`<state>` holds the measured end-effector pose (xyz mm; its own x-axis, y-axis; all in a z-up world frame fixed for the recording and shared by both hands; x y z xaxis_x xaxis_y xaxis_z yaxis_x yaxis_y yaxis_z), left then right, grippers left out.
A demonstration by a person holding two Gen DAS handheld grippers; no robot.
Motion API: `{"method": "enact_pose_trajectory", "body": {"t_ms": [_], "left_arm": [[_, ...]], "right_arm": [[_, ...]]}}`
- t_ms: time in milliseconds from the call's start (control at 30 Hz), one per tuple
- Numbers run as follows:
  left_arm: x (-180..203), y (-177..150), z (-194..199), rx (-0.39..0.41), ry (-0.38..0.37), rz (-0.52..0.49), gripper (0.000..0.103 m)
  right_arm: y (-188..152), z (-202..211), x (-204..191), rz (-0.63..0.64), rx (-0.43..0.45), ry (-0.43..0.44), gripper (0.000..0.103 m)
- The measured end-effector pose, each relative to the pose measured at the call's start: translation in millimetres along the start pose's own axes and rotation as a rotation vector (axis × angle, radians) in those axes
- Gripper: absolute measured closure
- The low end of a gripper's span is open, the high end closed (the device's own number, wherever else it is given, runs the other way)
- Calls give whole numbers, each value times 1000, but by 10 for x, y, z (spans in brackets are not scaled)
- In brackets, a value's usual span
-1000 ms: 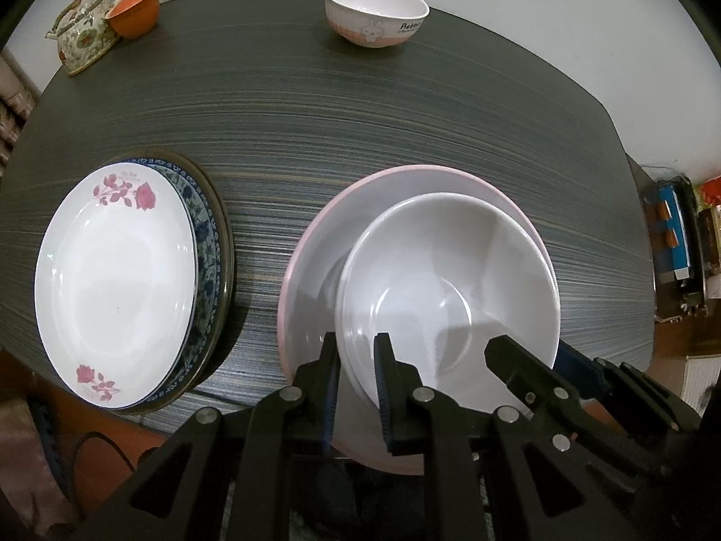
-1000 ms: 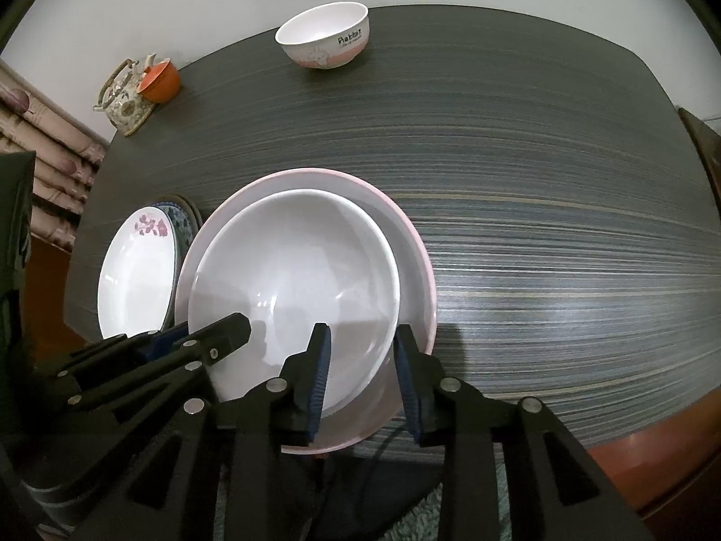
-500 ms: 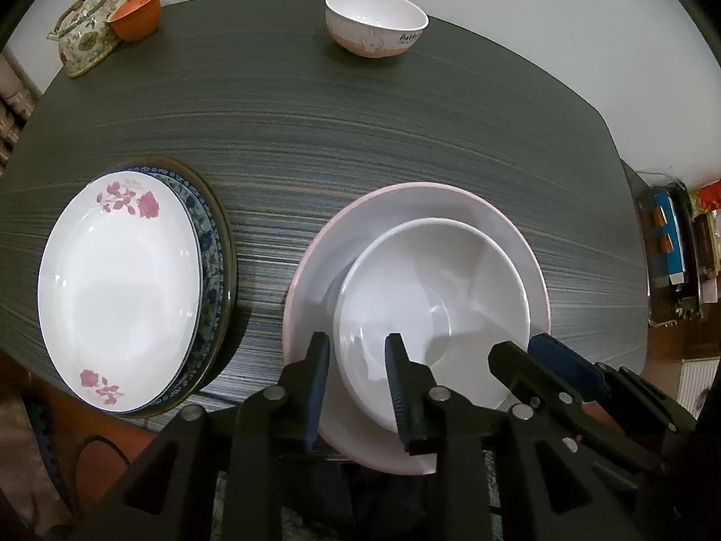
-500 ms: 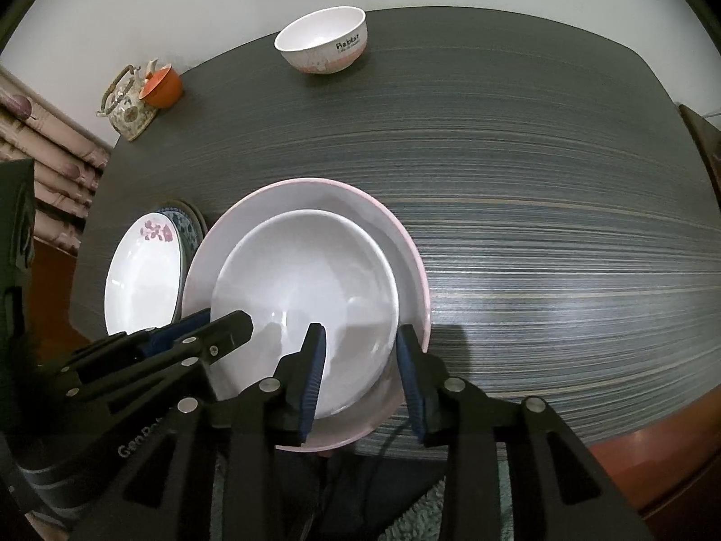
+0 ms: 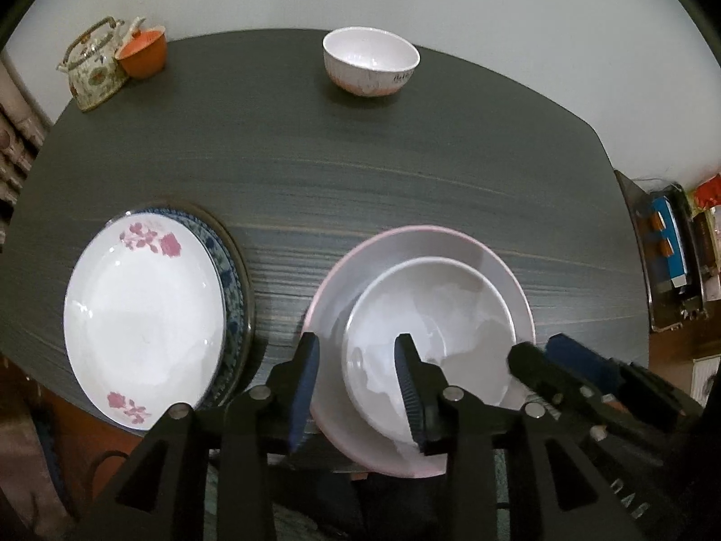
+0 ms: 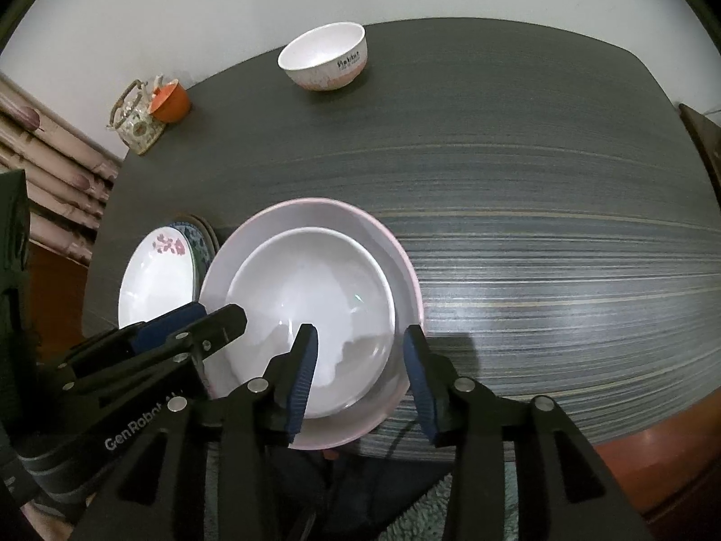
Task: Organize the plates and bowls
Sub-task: 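Move both tools to the small white 'Rabbit' bowl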
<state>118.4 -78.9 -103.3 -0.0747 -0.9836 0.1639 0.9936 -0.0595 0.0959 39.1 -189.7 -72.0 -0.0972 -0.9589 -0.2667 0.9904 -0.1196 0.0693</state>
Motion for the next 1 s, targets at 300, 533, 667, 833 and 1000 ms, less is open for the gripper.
{"method": "enact_pose_trajectory", "body": {"t_ms": [300,533,667,833,1000], "left_arm": [[-81,158,110,67,49,-13,60],[-370,466,83,54,7,72,60],[-595,800,69,51,-11,145,60],[-746,1197,94,69,-22,189,60],[-756,1670,58,79,-56,204,60]], "right_arm": [[180,183,81,6,57,15,63],[448,235,170,18,78,25,62],[676,255,258,5,83,55,62],[1034,246,340,7,83,63,61],[1501,218,387,32,82,61,61]]}}
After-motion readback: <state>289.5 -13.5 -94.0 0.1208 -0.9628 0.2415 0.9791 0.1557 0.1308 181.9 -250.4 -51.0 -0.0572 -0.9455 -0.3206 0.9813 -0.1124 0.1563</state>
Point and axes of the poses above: each gripper's, at about its wrist camera, not at the fingertips, and z roughly against the way its jaws point, x to its right, y to its top, the point moved 4 cm from there along -z, roughly the way its jaws point, and after that the axes turned 12 degrees about -x, right-handed, at the moved point
